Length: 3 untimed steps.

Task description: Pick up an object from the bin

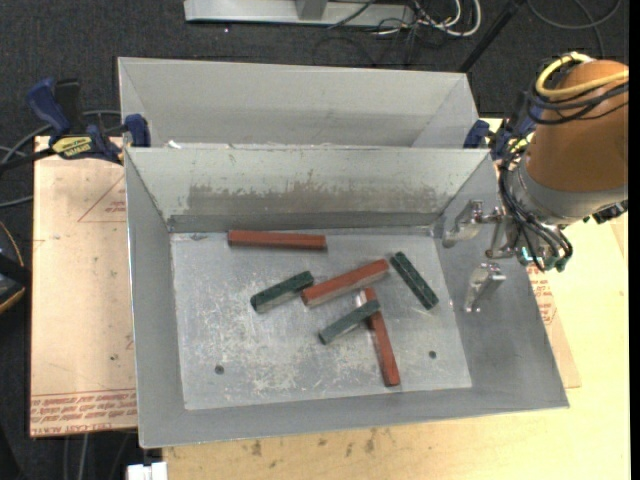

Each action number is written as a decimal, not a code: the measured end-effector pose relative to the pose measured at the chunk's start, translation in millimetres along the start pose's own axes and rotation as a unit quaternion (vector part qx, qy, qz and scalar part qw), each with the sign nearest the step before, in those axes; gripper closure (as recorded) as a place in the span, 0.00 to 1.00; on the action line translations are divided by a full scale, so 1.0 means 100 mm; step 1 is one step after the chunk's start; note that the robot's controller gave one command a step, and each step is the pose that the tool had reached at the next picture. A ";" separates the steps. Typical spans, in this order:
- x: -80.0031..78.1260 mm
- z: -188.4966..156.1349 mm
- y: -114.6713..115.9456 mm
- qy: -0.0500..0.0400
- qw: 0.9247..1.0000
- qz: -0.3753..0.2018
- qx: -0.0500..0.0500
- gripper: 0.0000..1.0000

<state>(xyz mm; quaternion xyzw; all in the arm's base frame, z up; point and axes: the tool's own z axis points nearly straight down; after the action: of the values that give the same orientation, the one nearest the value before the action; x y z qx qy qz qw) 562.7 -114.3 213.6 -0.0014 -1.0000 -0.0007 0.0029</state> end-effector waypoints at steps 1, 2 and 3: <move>-0.02 -0.04 0.00 -0.004 1.000 -0.001 0.001 0.00; -0.22 0.29 0.01 -0.008 0.999 -0.032 0.002 0.00; -0.43 1.35 0.35 -0.014 0.998 -0.053 0.001 1.00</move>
Offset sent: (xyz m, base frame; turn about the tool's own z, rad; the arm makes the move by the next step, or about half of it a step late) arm 0.0459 0.0030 -0.0888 -0.1591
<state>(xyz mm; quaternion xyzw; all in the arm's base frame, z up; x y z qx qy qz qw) 604.6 -78.9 78.8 0.0516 -0.9986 -0.0001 -0.0114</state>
